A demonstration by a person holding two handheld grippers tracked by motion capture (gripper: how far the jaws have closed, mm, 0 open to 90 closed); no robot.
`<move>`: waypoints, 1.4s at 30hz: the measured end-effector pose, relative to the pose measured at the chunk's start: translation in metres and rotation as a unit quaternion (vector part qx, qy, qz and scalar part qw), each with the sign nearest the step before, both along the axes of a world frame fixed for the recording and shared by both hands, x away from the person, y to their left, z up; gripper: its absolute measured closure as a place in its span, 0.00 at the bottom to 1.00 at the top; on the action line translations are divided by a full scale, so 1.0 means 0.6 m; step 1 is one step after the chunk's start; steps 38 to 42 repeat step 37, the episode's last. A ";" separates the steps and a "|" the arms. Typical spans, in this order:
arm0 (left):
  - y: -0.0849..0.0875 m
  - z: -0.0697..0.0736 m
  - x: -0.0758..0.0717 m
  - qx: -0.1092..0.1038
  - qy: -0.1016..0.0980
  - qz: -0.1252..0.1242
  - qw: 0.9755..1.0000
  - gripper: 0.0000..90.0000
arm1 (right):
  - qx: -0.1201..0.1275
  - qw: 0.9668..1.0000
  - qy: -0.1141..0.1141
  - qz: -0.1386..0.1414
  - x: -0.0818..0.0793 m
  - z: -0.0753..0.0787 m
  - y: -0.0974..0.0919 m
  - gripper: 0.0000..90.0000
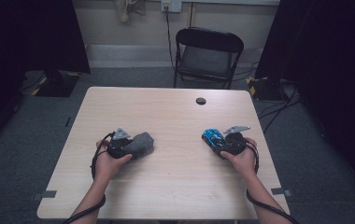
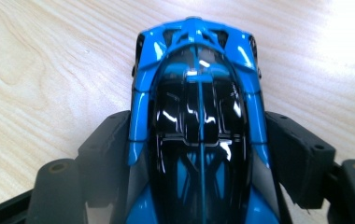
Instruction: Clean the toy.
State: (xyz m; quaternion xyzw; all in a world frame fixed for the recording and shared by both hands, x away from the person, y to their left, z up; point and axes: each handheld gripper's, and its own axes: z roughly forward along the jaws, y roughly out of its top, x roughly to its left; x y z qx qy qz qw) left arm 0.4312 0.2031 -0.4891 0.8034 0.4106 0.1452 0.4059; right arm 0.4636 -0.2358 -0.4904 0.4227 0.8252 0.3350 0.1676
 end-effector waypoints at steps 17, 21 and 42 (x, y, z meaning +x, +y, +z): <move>0.032 0.040 -0.048 0.008 -0.029 -0.016 0.999 0.21 | 0.032 0.999 -0.016 0.035 -0.044 0.044 -0.019 0.17; 0.059 0.038 -0.081 0.011 -0.029 -0.014 0.999 0.20 | 0.036 0.998 -0.016 0.040 -0.073 0.040 -0.031 0.17; 0.117 0.002 -0.165 0.018 -0.006 -0.026 0.999 0.20 | 0.010 0.999 0.012 0.041 -0.164 0.003 -0.073 0.16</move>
